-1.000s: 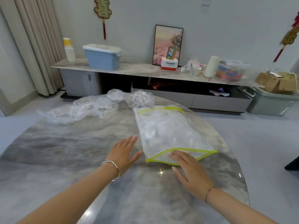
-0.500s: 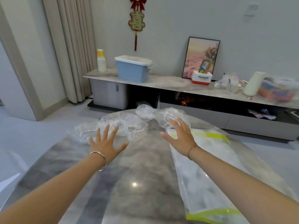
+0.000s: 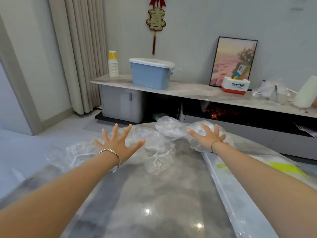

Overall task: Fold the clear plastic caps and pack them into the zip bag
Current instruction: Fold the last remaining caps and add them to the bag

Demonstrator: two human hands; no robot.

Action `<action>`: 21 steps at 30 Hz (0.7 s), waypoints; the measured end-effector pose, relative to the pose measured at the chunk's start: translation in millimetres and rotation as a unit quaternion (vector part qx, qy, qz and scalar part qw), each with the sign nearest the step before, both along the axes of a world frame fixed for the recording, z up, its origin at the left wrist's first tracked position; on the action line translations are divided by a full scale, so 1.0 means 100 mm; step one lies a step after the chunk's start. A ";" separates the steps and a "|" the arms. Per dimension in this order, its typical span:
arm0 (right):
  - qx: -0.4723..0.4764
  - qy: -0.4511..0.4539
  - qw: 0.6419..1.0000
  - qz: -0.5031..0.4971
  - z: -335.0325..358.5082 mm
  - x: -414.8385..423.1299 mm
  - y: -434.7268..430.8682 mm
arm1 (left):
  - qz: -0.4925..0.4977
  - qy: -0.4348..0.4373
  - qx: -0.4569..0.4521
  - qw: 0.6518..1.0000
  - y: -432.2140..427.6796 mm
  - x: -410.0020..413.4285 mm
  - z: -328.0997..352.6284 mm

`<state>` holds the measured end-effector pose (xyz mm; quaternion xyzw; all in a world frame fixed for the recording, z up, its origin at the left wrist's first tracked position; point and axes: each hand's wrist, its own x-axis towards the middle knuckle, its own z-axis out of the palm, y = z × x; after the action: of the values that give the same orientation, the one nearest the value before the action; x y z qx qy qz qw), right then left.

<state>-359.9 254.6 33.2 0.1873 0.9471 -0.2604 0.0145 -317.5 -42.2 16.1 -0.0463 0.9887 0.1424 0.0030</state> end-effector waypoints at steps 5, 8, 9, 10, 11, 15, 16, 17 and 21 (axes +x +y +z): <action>-0.001 -0.025 0.997 0.076 -0.21 -0.20 -0.29 | -0.015 -0.011 -0.014 1.000 -0.04 -0.04 -0.24; 0.041 -0.039 0.986 0.158 -0.29 -0.20 -0.53 | -0.025 -0.022 -0.042 0.999 -0.08 -0.02 -0.36; 0.051 -0.047 0.983 0.170 -0.31 -0.18 -0.59 | -0.029 -0.027 -0.056 0.998 -0.09 -0.02 -0.38; 0.065 -0.055 0.980 0.179 -0.32 -0.16 -0.64 | -0.033 -0.030 -0.066 0.997 -0.09 -0.02 -0.39; 0.085 -0.062 0.977 0.185 -0.33 -0.14 -0.69 | -0.035 -0.030 -0.071 0.996 -0.09 -0.02 -0.40; 0.117 -0.062 0.973 0.188 -0.39 0.05 -0.81 | -0.051 -0.030 -0.088 0.994 -0.09 0.03 -0.41; 0.116 -0.064 0.972 0.193 -0.41 0.11 -0.83 | -0.058 -0.031 -0.092 0.994 -0.09 0.08 -0.41; 0.118 -0.068 0.971 0.199 -0.41 0.20 -0.85 | -0.067 -0.034 -0.093 0.993 -0.08 0.16 -0.40; 0.112 -0.084 0.960 0.242 -0.39 0.71 -1.01 | -0.102 -0.047 -0.105 0.988 -0.05 0.54 -0.38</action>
<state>-288.5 153.8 -5.4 -0.0262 0.9825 -0.1249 0.1355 -263.4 -46.8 -21.6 0.0481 0.9965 0.0347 0.0596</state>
